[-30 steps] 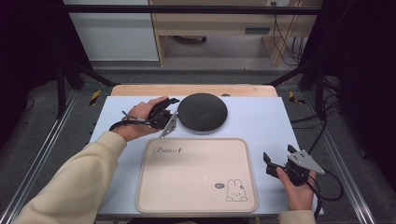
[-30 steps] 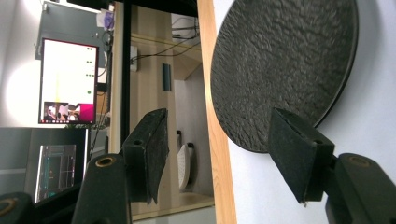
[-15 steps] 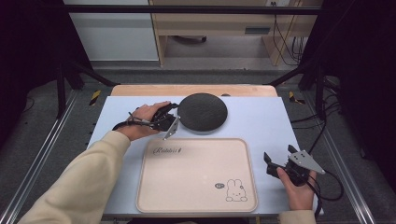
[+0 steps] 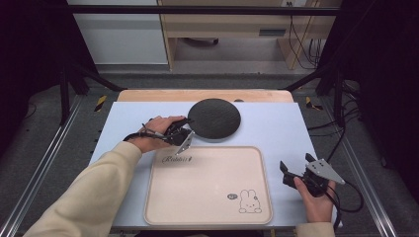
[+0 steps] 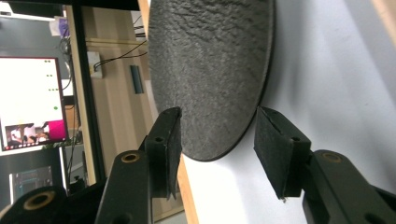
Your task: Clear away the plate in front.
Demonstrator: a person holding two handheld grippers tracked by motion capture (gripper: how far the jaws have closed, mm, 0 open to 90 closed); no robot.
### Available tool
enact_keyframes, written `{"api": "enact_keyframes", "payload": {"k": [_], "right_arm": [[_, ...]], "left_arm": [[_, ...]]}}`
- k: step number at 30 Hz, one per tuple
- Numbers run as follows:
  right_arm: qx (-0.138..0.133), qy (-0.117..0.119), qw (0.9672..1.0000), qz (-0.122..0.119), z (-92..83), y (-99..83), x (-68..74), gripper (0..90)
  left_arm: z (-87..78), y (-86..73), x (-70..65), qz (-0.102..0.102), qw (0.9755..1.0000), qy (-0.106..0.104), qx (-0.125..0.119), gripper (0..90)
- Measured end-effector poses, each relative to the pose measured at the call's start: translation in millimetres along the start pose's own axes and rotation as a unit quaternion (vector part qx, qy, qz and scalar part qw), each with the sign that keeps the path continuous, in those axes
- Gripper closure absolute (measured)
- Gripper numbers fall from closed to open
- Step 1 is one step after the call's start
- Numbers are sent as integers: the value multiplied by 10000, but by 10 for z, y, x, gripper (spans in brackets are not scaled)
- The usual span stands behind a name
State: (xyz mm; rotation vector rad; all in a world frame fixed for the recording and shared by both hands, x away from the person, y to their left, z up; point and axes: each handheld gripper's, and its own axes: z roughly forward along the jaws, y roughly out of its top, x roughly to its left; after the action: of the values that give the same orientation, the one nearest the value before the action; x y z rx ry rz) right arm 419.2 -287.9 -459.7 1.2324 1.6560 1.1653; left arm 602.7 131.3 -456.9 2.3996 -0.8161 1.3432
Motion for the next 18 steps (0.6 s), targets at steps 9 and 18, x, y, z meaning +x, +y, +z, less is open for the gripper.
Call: {"api": "enact_keyframes", "payload": {"k": [9,18], "right_arm": [[9,-14,10000,-1,-5,-1,-12,71],[6,-4,10000,28,-7,-1,-15,72]], "left_arm": [[103,37,-107,63,10000,-36,30,574],[185,77,-160,44,10000,-15,-3,623]]}}
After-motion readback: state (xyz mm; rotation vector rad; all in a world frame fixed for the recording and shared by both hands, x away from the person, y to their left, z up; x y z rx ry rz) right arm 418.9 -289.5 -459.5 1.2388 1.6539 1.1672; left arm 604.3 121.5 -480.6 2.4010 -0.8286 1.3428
